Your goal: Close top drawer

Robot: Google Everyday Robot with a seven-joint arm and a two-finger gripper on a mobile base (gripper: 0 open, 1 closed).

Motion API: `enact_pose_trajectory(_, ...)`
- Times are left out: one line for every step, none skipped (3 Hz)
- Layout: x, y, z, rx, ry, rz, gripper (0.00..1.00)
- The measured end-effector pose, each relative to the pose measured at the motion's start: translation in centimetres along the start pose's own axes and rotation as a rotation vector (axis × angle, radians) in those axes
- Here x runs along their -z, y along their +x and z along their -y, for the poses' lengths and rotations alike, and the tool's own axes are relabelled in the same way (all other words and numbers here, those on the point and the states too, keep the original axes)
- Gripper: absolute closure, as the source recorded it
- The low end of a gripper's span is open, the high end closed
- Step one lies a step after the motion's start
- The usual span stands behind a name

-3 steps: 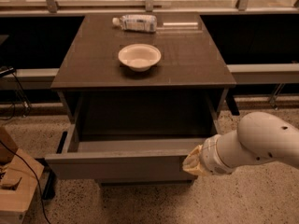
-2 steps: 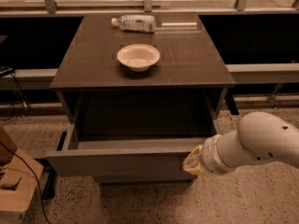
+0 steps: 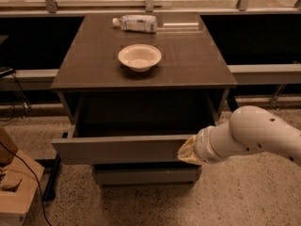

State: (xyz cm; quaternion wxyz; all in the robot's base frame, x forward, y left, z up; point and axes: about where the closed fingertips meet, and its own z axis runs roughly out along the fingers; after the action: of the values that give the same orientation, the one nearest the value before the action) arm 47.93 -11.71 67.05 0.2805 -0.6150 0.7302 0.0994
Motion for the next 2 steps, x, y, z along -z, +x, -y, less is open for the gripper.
enact_pose_trajectory(-1.89, -2.09, 5.0, 0.076, 0.042, 0.04, 1.0)
enact_pose_trajectory(-1.87, -2.07, 4.94, 0.076, 0.042, 0.04, 1.0)
